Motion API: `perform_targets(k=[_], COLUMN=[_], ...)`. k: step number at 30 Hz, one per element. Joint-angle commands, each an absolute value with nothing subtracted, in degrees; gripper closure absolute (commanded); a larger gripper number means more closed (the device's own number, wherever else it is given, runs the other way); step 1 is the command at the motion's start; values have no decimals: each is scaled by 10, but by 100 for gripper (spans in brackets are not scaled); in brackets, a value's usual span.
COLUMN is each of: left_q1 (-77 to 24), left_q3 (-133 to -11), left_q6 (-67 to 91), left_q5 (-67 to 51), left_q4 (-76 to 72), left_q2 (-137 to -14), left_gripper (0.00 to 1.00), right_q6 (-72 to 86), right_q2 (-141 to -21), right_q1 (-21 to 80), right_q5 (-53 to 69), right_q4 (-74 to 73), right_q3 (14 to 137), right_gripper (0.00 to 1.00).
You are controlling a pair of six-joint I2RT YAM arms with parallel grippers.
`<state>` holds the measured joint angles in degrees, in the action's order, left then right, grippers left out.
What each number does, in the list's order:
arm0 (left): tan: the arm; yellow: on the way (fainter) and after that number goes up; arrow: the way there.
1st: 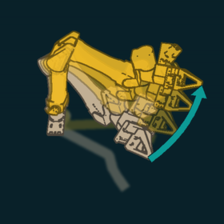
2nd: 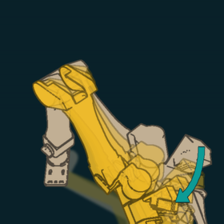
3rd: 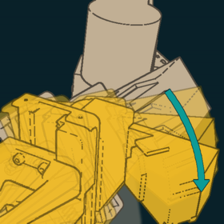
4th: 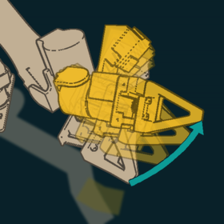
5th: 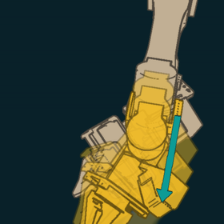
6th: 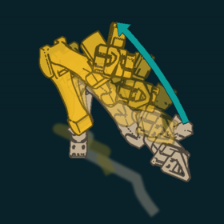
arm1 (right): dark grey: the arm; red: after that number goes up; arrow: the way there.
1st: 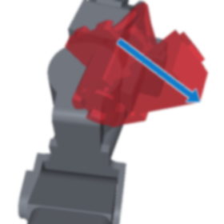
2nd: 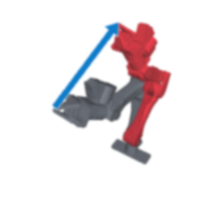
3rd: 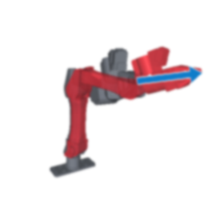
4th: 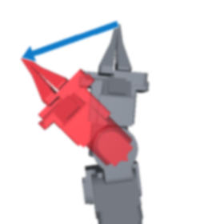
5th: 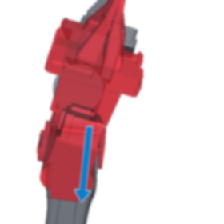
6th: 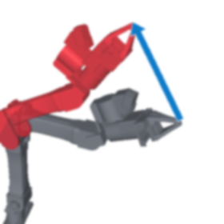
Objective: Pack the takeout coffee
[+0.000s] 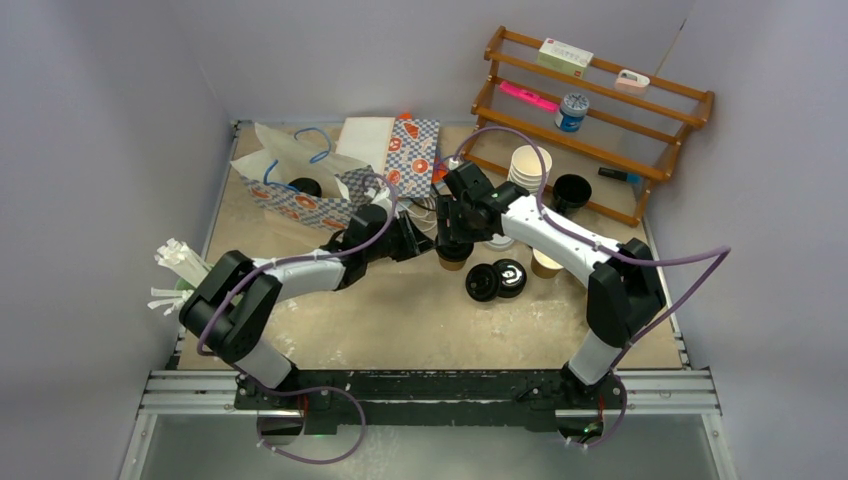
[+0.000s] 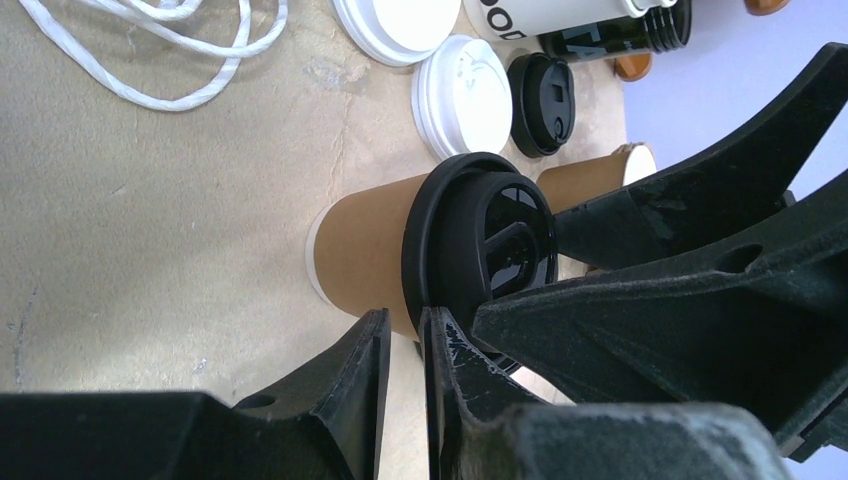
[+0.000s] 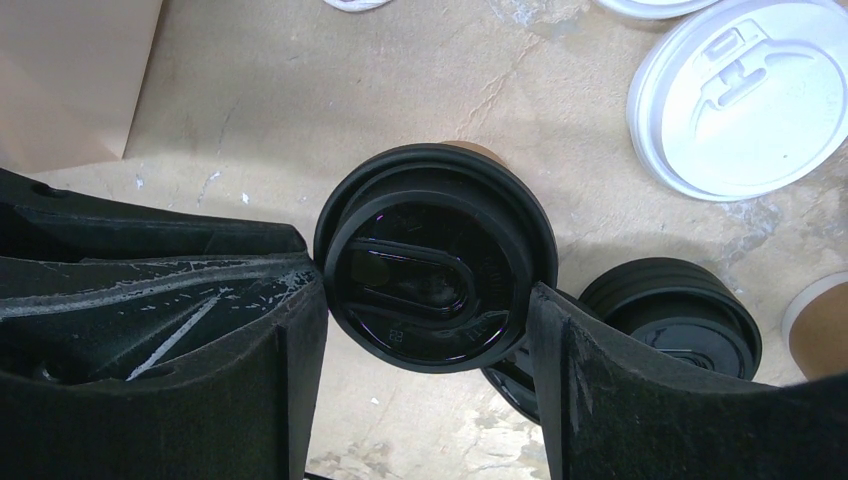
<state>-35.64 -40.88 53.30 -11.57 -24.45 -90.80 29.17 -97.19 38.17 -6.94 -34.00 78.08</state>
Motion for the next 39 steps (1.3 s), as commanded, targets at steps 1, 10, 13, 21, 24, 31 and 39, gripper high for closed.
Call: perform_targets(k=[1, 10, 13, 21, 24, 31, 39], left_q1=[-360, -363, -363, -366, -366, -367, -366], left_q3=[-437, -460, -463, -463, -462, -485, -515], left_q6=[486, 465, 463, 454, 449, 428, 418], left_q5=[-86, -74, -74, -76, -70, -70, -93], left_q4=[-123, -59, -49, -24, -12, -8, 33], left_q2=[-939, -957, -963, -984, -984, -939, -833], left_gripper=[79, 79, 79, 79, 79, 71, 51], right_q6=[299, 310, 311, 309, 308, 296, 271], right_q2=[-997, -1002, -1009, -1029, -1031, -1000, -945], right_q1=[387, 387, 387, 387, 387, 386, 386], right_q5=[-58, -28, -23, -23, -27, -42, -31], right_q4=[-361, -368, -372, -396, -401, -402, -404], right_q3=[773, 751, 750, 761, 766, 781, 768], right_gripper=[40, 42, 42, 43, 43, 45, 46])
